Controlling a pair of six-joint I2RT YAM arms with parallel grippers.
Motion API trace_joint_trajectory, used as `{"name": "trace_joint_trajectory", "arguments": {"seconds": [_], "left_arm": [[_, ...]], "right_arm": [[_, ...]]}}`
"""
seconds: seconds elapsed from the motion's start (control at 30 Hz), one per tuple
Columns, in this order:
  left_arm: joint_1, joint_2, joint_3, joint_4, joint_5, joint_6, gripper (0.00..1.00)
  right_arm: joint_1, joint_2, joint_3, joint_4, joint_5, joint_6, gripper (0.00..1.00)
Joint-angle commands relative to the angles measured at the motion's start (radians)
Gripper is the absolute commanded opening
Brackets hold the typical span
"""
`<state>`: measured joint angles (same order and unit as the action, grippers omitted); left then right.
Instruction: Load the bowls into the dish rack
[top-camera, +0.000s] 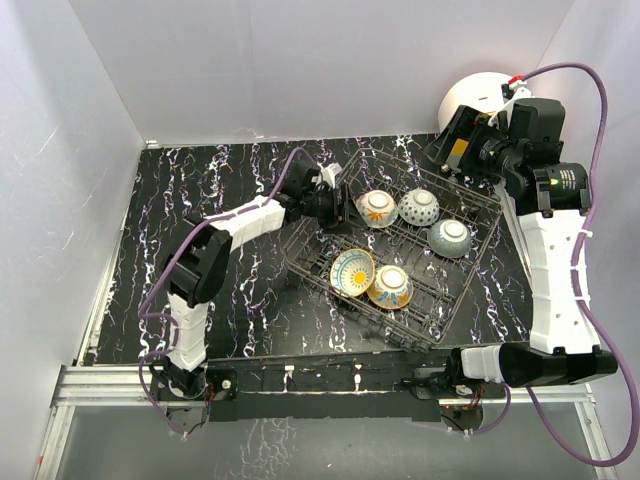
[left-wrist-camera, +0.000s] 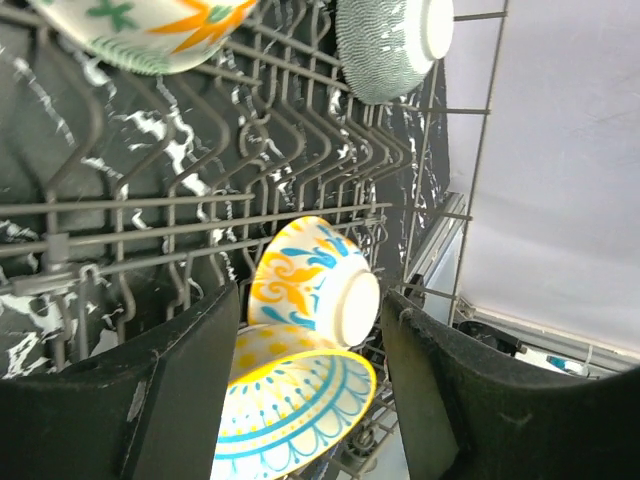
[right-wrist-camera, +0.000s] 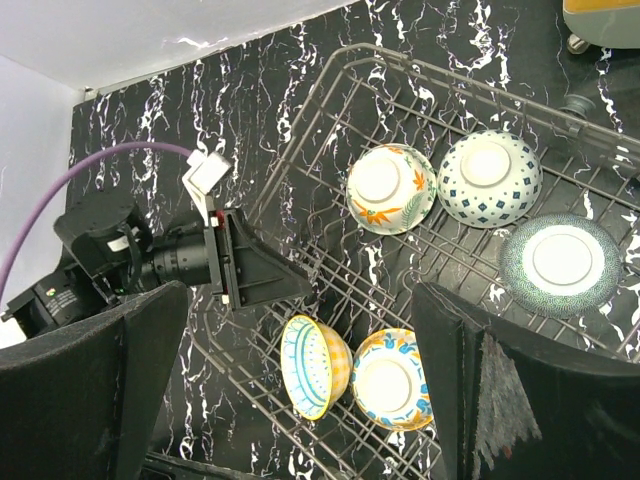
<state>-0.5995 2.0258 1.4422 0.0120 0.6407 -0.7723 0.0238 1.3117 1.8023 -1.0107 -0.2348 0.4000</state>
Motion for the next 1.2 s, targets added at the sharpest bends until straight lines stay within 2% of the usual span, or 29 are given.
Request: {"name": "trace_joint_trajectory", "arguments": {"seconds": [0.0, 0.1, 0.33, 0.43, 0.83, 0.97, 1.17], "left_arm": [[-0.032, -0.049, 0.101, -0.119, 0.013, 0.074, 0.57], [-0.081, -0.055, 0.155, -0.279, -0.077, 0.146, 0.56], [-0.227, -0.054, 0.311, -0.648, -0.433, 0.29, 0.51], [-0.271, -0.041, 0.357, -0.723, -0.51, 0.309, 0.5], [-0.37, 0.065, 0.482, -0.864, -0.659, 0.385, 0.49], [-0.387, 0.052, 0.488, -0.823, -0.638, 0.377, 0.5], [-0.391, 0.001, 0.405, -0.732, -0.607, 0.349, 0.51]], "right_arm": [[-0.004, -0.017, -0.004, 0.058, 0.004, 0.004, 0.99], [-0.003, -0.017, -0.006, 0.058, 0.006, 0.003, 0.99], [-0.004, -0.021, -0.009, 0.058, 0.006, -0.001, 0.99], [-0.002, -0.022, -0.017, 0.058, 0.001, -0.001, 0.99], [-0.004, -0.033, -0.027, 0.058, 0.0, 0.001, 0.99], [-0.004, -0.037, -0.024, 0.057, 0.002, 0.001, 0.99], [-0.004, -0.039, -0.029, 0.057, 0.002, -0.001, 0.99]]}}
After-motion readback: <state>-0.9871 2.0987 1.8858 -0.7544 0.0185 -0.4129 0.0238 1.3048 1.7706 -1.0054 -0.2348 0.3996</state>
